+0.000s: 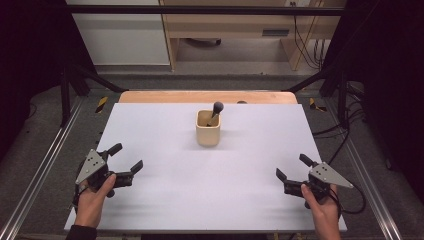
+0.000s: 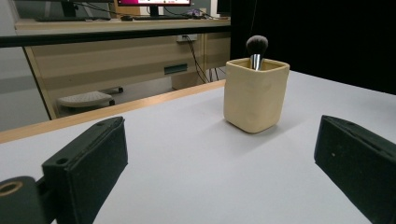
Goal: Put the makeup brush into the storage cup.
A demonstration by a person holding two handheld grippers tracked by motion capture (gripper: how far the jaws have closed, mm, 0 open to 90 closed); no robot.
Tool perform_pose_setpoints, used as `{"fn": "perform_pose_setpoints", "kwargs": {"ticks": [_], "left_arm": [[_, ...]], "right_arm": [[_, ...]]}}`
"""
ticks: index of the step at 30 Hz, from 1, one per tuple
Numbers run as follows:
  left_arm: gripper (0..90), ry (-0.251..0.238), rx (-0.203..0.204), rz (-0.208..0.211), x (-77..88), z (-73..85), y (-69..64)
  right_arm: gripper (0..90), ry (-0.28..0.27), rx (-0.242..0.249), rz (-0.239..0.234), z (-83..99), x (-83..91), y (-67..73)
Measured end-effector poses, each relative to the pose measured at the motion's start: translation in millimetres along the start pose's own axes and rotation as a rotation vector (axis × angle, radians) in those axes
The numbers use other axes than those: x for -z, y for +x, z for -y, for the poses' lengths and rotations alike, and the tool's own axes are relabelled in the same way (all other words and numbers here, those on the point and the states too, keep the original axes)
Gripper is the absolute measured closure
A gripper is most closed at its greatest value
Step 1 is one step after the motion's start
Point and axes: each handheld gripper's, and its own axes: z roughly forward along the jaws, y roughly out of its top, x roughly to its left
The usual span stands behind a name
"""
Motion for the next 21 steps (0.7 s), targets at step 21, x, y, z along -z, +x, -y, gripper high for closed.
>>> {"fn": "perform_pose_setpoints", "kwargs": {"ticks": [21], "left_arm": [[2.4, -0.030, 0.008, 0.022, 9.2, 21.2, -6.9]], "right_arm": [[3.3, -0.026, 0.040, -0.050, 15.9, -18.3, 15.5]]}}
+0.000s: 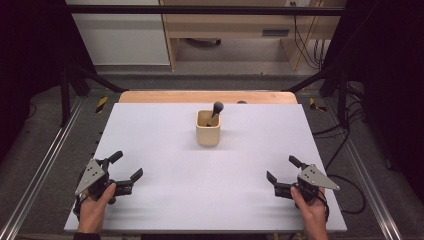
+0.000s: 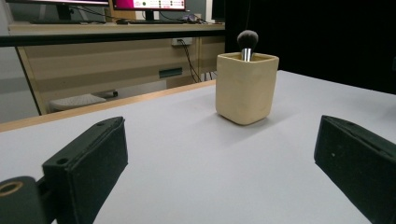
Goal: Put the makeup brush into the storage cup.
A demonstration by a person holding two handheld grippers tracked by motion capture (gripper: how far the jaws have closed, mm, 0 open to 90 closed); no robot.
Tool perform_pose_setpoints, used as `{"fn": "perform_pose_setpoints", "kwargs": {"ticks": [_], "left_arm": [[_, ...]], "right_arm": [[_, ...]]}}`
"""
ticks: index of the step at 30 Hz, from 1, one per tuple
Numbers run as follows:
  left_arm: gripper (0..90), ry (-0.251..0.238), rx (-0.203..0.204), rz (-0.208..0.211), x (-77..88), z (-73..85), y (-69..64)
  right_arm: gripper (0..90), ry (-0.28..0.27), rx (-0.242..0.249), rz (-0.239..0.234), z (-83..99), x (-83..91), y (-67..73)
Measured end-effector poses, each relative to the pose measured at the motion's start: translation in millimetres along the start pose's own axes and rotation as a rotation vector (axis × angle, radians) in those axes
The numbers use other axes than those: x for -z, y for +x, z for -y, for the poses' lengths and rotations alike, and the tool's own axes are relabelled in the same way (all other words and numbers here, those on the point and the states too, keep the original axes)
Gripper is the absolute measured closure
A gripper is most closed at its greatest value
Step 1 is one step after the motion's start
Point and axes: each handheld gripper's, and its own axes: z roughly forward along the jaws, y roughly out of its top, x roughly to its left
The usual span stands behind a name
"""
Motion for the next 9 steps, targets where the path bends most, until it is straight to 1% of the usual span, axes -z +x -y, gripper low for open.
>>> {"fn": "perform_pose_setpoints", "kwargs": {"ticks": [3, 5, 9], "left_arm": [[2.5, -0.018, 0.005, -0.002, 2.5, -1.3, -0.5], [2.6, -0.026, 0.009, 0.004, 3.7, -1.8, -1.3], [2.5, -0.022, 0.012, 0.014, 3.1, -1.0, -4.9]], "right_arm": [[3.6, -0.008, 0.020, -0.006, -0.2, -1.0, 3.0], [3.6, -0.014, 0.023, -0.007, -0.3, -0.5, 4.0], [3.6, -0.021, 0.025, -0.007, 1.6, -0.1, 4.4]]}}
